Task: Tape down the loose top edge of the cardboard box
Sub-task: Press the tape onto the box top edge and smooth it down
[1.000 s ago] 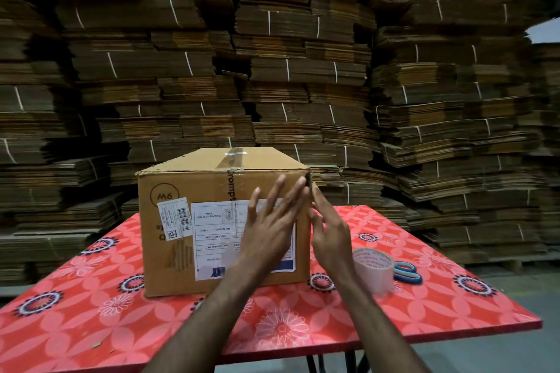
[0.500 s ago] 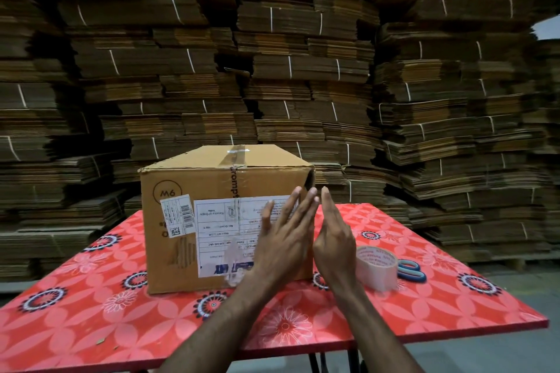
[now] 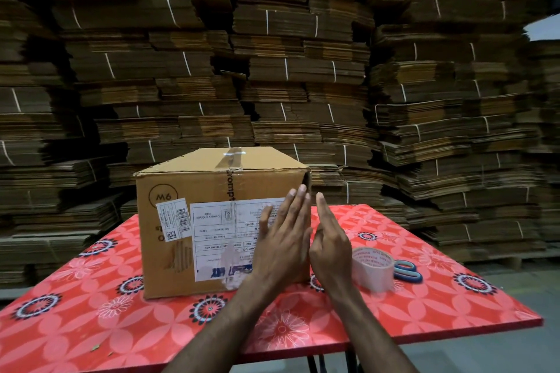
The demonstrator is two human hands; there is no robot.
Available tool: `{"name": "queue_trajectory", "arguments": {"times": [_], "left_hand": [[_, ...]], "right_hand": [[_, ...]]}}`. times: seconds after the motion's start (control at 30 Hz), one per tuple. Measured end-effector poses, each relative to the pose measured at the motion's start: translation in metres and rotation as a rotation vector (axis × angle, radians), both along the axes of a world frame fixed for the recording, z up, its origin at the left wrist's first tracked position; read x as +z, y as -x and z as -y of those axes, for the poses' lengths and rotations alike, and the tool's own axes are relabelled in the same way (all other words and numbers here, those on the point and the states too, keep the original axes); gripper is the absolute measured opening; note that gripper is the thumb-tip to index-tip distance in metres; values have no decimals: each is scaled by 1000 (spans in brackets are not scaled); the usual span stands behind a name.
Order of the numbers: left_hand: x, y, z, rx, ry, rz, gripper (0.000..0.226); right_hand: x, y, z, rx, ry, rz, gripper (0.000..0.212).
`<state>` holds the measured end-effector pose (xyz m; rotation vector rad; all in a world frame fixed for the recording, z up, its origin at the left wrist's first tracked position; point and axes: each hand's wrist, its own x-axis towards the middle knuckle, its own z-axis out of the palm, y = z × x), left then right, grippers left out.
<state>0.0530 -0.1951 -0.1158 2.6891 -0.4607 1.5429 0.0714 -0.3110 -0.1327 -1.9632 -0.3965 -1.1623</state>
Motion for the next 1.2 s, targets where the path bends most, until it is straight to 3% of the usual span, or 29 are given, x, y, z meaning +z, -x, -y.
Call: {"name": "queue_trajectory", "arguments": {"times": [0.2,0.37,0.53,0.7,0.93,1.2], "left_hand": [[-7,3,-15,-22,-68,-2,64],[-11,3,-28,-40,-76,13,63],[-12,4,-29,-45,-40,25,64],[-1,2,-21,-23,1,34,62],[-2,-6,-20,35,44,69,65],[-4,-5,-25,34,49,58,65]], "right_hand": [[0,-6,-3,9,155,51,60],[0,-6,-7,-149,311,95,58],[-4,-2,-8,-167,286,34,57],[6,3,-5,-233,184,102,53],[32,-1,-11,-409,279,43,53],[24,3,-9,-357,263,4,56]]}}
